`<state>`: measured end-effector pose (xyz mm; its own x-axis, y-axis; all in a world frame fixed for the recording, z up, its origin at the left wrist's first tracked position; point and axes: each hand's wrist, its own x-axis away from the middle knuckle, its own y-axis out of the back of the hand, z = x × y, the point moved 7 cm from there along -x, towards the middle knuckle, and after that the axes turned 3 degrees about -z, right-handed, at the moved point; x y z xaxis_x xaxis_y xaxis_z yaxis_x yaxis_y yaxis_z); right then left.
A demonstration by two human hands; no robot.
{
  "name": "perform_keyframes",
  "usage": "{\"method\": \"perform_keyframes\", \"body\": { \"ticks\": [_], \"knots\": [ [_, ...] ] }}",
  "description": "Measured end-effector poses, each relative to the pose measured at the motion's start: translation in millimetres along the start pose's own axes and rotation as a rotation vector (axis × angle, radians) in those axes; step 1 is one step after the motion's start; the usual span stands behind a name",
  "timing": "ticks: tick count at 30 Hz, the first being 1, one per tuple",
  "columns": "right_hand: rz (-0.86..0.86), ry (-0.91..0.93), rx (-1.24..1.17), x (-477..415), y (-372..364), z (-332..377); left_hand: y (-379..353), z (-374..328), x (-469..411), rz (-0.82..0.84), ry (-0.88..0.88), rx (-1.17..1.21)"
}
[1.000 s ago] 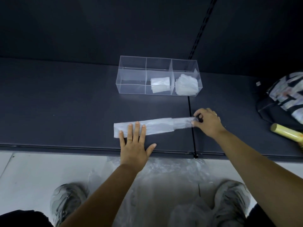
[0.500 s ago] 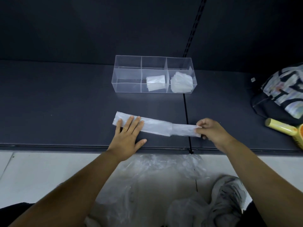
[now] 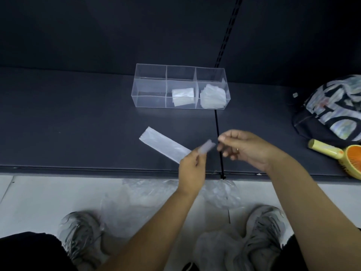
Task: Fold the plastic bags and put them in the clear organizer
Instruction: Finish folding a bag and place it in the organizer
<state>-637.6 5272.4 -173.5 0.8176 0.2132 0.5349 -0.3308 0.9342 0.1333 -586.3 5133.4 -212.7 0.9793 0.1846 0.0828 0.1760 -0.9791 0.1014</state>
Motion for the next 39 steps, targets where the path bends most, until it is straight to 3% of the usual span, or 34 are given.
{"method": "perform_keyframes", "body": {
  "ticks": [2,7,14,18,22,25,26,28,29,31,34,39],
  "knots": [
    [0.008,0.068,-0.021,-10,0,3,12,7,-9,-0.006,0.2,0.177],
    [0.267,0.048,0.114,-36,-49,-21,34,42,-28,0.076,0.604,0.428],
    [0.114,-0.015,0.29,-61,-63,-50,55,65,-51,0.06,0.683,0.505],
    [-0.029,-0.002,0.349,-67,-61,-55,74,75,-66,-0.043,0.728,0.463],
    [-0.058,0.024,0.371,-67,-62,-56,98,77,-82,-0.186,0.74,0.376],
    [-0.059,0.034,0.389,-65,-61,-57,118,67,-89,-0.333,0.633,0.33],
    [-0.058,0.033,0.39,-65,-61,-57,127,59,-89,-0.389,0.517,0.226],
    [-0.056,0.029,0.396,-66,-61,-56,133,28,-79,-0.421,0.153,-0.23],
    [-0.054,0.027,0.397,-66,-61,-56,122,11,-68,-0.365,-0.061,-0.446],
    [-0.051,0.03,0.391,-65,-62,-53,82,0,-42,-0.086,-0.355,-0.655],
    [-0.037,0.037,0.394,-63,-63,-50,44,24,-11,0.259,-0.382,-0.744],
    [-0.036,-0.05,0.247,-59,-63,-46,42,51,1,0.403,-0.362,-0.861]
  ]
}}
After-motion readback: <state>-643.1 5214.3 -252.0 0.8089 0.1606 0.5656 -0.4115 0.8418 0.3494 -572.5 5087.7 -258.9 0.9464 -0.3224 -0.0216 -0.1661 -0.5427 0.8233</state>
